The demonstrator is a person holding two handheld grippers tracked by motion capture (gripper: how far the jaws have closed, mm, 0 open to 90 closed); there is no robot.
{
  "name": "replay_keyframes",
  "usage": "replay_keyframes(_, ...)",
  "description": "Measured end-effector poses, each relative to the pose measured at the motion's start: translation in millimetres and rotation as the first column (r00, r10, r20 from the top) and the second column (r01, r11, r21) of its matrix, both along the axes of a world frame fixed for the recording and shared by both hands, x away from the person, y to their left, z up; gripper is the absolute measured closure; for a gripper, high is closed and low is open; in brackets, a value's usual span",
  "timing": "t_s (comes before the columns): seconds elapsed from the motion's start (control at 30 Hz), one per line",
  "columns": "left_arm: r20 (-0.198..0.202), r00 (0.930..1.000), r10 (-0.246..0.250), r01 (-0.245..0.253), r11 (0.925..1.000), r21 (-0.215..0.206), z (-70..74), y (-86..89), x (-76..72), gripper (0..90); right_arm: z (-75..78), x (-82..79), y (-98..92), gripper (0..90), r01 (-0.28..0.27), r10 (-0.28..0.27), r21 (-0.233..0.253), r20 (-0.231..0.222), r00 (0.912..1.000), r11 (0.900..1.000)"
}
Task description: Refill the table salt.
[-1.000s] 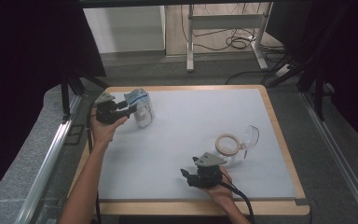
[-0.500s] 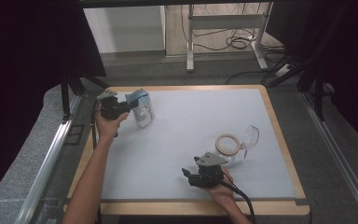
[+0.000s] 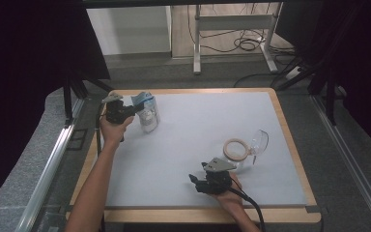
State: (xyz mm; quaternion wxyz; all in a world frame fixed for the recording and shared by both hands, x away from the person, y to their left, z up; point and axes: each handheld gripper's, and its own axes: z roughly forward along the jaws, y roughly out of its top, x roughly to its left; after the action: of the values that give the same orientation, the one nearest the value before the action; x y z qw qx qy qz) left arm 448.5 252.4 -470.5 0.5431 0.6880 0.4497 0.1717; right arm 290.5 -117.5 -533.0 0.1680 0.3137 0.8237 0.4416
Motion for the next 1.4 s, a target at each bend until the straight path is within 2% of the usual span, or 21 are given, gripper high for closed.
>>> replay_keyframes(0.1,0.015,0.9999,-0.003,0.003,1.0000,0.001,1.1,-3.4,-0.3,90.0,-0.1,0.0,0.4,34.9,-0.002,0.002,0.003,0.002,1.0000,1.000)
replay_keyframes(0.23,0.030,0.9994,-0.014,0.015,0.9998,-0.017,6.1,-6.3,-3.8,90.0,0.7,-0.1,-0.4,34.9,0.002,-0.002,0.001,0.005,1.0000,1.000)
replay_keyframes(0.33,0.029,0.9992,-0.028,0.028,0.9995,-0.016,8.3,-7.2,-6.3,90.0,0.9,0.2,-1.3,34.9,0.004,-0.004,0.005,0.004,1.0000,1.000)
replay_keyframes(0.43,0.037,0.9978,-0.056,0.056,0.9985,0.001,15.6,-8.8,-14.6,90.0,1.0,0.4,-1.8,34.9,0.006,-0.006,0.010,0.008,1.0000,1.000)
replay_keyframes(0.73,0.061,0.9910,-0.120,0.119,0.9928,0.015,33.1,-15.8,-34.9,90.0,3.3,-1.5,-1.0,34.9,0.003,-0.003,0.015,0.020,0.9998,1.000)
replay_keyframes(0.87,0.063,0.9865,-0.151,0.151,0.9886,0.005,37.7,-20.1,-46.1,90.0,4.5,-2.1,-0.7,34.8,0.007,-0.007,0.013,0.020,0.9998,1.000)
replay_keyframes(0.93,0.059,0.9835,-0.171,0.173,0.9848,-0.019,36.8,-22.7,-52.7,90.0,4.8,-2.1,0.1,34.7,0.001,-0.001,0.018,0.021,0.9998,1.000)
replay_keyframes(1.23,0.072,0.9764,-0.204,0.208,0.9763,-0.059,37.0,-32.7,-70.9,90.0,3.8,-2.3,1.8,34.7,0.004,-0.004,0.019,0.021,0.9998,1.000)
replay_keyframes(1.4,0.082,0.9749,-0.207,0.212,0.9753,-0.061,41.6,-38.6,-80.3,90.0,3.3,-2.2,3.7,34.7,0.004,-0.005,0.022,0.020,0.9998,1.000)
